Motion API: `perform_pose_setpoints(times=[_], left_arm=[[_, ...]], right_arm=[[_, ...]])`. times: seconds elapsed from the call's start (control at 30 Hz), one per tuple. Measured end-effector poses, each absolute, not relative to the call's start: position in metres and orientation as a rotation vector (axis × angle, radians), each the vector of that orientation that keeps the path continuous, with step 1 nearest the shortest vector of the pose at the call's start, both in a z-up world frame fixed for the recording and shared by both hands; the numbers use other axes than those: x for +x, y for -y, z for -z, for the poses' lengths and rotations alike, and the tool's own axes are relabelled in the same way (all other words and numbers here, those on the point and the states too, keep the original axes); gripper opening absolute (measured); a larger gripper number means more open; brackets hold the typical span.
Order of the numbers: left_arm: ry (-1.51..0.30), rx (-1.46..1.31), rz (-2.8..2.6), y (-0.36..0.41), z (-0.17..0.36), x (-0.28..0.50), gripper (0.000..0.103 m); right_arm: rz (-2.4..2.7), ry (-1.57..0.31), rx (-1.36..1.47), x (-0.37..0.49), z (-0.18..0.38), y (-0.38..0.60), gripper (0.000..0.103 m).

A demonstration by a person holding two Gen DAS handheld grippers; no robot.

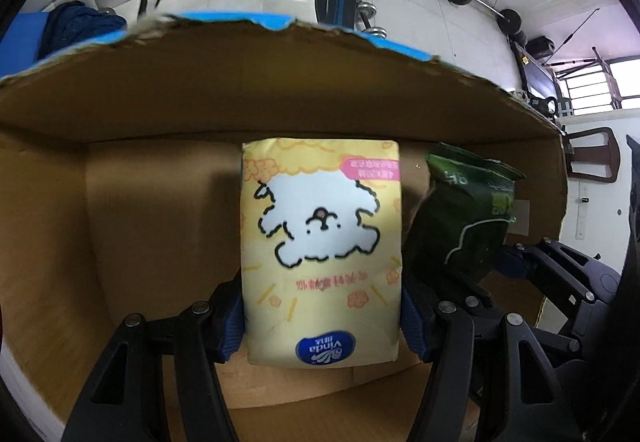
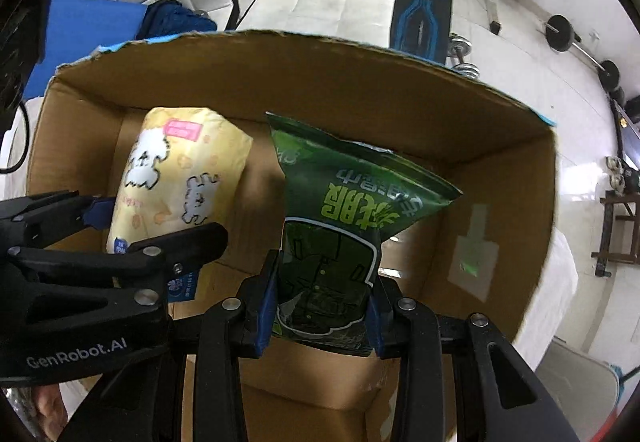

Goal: Organize soft objects
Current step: 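Carry both items into the cardboard box and open both tools, then grasp the red-orange snack bag with the right tool while the left grasps the lilac towel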

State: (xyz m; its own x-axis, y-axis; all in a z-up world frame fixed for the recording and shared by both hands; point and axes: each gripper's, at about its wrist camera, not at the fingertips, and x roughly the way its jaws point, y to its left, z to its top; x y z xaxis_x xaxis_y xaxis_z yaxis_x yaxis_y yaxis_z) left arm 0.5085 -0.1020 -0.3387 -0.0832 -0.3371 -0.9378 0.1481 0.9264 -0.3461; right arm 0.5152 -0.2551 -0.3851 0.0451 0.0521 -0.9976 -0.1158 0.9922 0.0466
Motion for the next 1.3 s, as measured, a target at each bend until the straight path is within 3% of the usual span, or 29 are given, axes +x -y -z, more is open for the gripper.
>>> perform_pose_setpoints(times=[0.13,0.23,0.33,0.5,0.57,0.7,0.73,0.77,1.3], left_arm=[[-1.648,-0.158,0.39,0.107,0.341,0.508,0.061],[-1.645,-0.124,0.373,0.11,0.335,0.506,0.062],[-1.625,-0.088,0.363,0.11,0.322,0.502,0.062],[-1.553,-0.021,0.307,0.105,0.287,0.484,0.085],[-1.545,-0.019,0.294,0.103,0.277,0.476,0.094],[-1.488,-0.005,0.256,0.084,0.254,0.454,0.096],[-1.468,-0.002,0.249,0.079,0.248,0.445,0.098],[-1.45,-0.002,0.237,0.077,0.244,0.438,0.1],[-1.191,0.064,0.15,0.045,0.164,0.357,0.1]], right_arm=[[-0.168,-1.557,-0.015,0.523,0.401,0.258,0.041],[-0.158,-1.573,0.006,0.524,0.405,0.262,0.054],[-0.134,-1.579,0.008,0.522,0.403,0.267,0.059],[-0.119,-1.581,0.006,0.508,0.385,0.269,0.062],[-0.114,-1.575,-0.002,0.501,0.379,0.267,0.082],[-0.09,-1.547,0.001,0.479,0.362,0.263,0.092],[-0.081,-1.534,0.01,0.473,0.357,0.262,0.101],[-0.068,-1.522,0.021,0.466,0.353,0.262,0.103],[0.037,-1.32,0.034,0.357,0.26,0.248,0.103]])
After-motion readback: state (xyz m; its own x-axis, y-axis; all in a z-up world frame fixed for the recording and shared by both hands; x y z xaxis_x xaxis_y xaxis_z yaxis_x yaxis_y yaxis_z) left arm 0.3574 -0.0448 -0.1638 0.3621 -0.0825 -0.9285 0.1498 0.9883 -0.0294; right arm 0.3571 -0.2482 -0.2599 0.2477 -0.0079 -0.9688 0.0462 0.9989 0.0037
